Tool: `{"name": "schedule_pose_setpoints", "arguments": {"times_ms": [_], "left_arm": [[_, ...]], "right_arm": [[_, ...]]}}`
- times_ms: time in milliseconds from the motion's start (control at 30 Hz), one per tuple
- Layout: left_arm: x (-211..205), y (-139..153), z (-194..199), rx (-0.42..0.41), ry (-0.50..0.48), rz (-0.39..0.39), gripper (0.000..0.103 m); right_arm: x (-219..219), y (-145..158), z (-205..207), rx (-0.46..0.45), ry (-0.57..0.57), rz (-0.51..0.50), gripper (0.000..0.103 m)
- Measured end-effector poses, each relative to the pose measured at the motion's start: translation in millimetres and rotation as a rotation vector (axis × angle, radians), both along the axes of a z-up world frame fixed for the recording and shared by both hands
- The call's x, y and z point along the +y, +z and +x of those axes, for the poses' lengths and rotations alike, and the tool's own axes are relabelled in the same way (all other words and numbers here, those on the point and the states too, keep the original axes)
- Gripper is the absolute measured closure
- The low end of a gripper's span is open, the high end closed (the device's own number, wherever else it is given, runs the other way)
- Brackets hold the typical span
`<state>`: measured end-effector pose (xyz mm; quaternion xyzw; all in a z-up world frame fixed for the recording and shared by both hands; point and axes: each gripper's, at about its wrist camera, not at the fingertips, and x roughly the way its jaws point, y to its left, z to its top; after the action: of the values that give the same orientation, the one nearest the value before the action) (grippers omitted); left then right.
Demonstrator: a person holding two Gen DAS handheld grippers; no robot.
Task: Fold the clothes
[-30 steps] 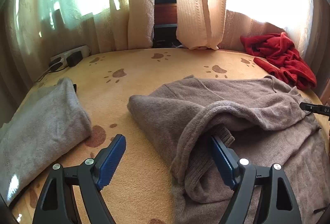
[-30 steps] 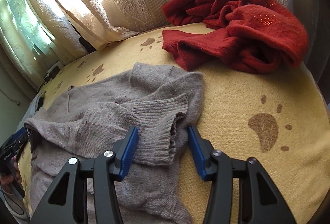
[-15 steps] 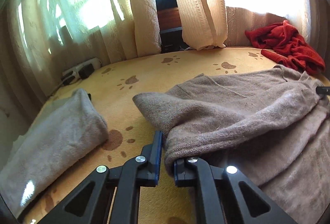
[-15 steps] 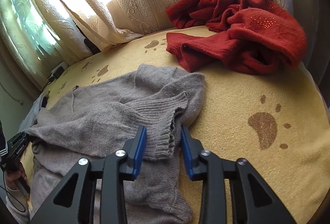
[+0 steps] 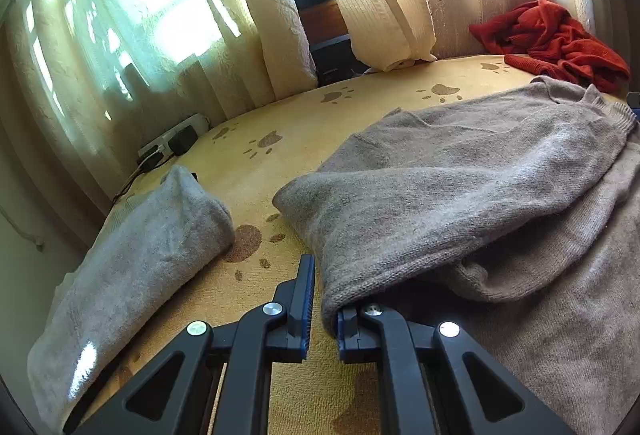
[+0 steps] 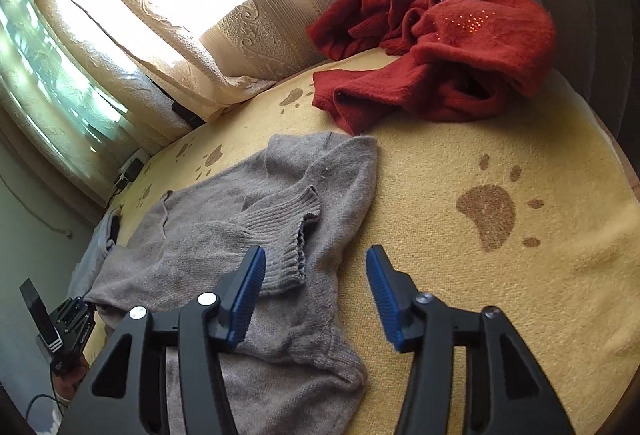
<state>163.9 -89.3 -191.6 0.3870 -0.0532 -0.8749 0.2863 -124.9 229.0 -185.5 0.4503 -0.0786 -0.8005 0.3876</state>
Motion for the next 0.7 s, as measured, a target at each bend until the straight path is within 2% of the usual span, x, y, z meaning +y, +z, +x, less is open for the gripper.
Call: {"name": "schedule_pose_setpoints", "arguments": {"times_ms": [100, 167, 233, 267, 333, 467, 533, 700], "left_arm": [[-0.8, -0.1, -0.8, -0.001, 0.002, 0.007, 0.093], [-1.3, -0.9, -1.7, -0.004, 0.003, 0.011, 0.093], [-1.9, -1.7, -2.6, -0.007, 0.004, 0.015, 0.093], [-2.9, -2.2, -2.8, -0.011, 0.002, 0.022, 0.093], [-4.8, -3.3, -2.8, -0.021, 0.002, 0.034, 0.093], [-3.2, -6.3, -1.8, -0.047, -0.011, 0.031, 0.093], [-0.6, -9.2, -1.1, -0.07, -0.025, 0.017, 0.093], [2.8, -15.5, -1.2, -0.125, -0.062, -0.018, 0.092]], "right_arm": [[-14.6, 4.1, 3.4, 0.032, 0.051, 0.022, 0.044], [-26.8, 1.2, 6.5, 0.061, 0.084, 0.084, 0.046], [-38.4, -6.5, 7.8, 0.072, 0.112, 0.154, 0.068], [-40.6, -8.6, 8.9, 0.09, 0.115, 0.177, 0.09], [-38.6, -7.3, 12.3, 0.131, 0.107, 0.197, 0.093], [-19.5, 12.8, 26.4, 0.186, 0.086, 0.17, 0.093], [-9.7, 17.7, 34.5, 0.183, 0.08, 0.166, 0.093], [0.5, -3.7, 41.9, 0.127, 0.061, 0.197, 0.091]]}}
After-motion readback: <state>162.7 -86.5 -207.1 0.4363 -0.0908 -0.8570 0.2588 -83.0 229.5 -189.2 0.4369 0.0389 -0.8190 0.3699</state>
